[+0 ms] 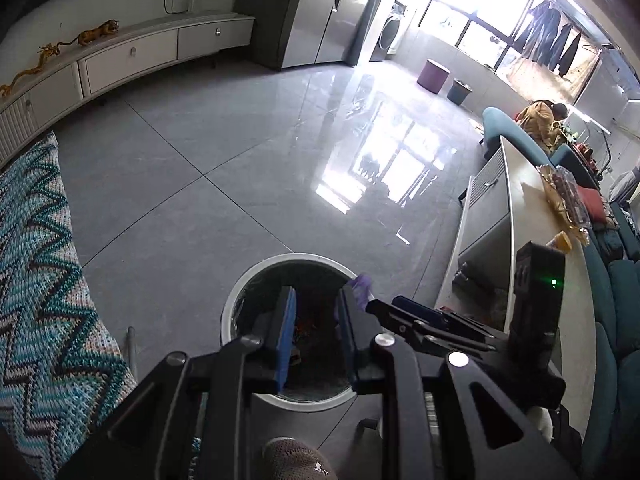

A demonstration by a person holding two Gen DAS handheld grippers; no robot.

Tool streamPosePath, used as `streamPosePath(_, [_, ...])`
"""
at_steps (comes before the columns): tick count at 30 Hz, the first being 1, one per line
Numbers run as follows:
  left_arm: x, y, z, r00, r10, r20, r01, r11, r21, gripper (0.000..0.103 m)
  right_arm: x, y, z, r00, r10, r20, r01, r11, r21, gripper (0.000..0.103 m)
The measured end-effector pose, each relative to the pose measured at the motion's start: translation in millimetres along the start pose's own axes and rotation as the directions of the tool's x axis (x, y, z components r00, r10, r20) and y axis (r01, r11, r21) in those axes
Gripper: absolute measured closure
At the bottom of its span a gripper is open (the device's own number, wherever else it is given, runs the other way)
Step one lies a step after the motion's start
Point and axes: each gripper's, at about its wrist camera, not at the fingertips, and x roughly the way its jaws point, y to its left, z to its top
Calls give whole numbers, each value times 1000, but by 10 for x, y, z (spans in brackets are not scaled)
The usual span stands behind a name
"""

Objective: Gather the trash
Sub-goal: 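Carry both items over the trash bin and open both tools to release them, then swing both tools back over the rug toward the remaining trash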

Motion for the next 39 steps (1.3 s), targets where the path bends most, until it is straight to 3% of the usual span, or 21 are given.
streamPosePath(1, [0,-1,9,1000,2,1,-2,1000,0,77,5,-15,-8,1000,-4,0,4,1000,3,53])
streamPosePath(3, [-12,-29,5,1000,11,9,-11,1000,-5,57,-12,-33,-21,1000,-7,4,7,1000,10,51])
streamPosePath(4, [-27,-37,2,1000,14,15,-14,1000,-6,55,-30,-35,-23,1000,-7,7,7,1000,11,51])
streamPosePath(13, [-445,-73,-102,996,52,74,-51,999,-13,54,-460,67,-64,997,9,78,-10,1000,11,51])
streamPosePath(24, [-1380,-21,-320,977,93,191,-89,996,-28,55,-1269,533,-165,980,50,195,-41,998,-46,51])
streamPosePath(31, [-2160,278,-521,940,160,302,-142,987,-81,55,-1774,1083,-232,963,97,252,-58,986,-156,51])
streamPosePath(39, [-3094,1073,-1037,867,309,390,-238,946,-221,58,-2088,1723,-335,945,184,272,-107,955,-275,51])
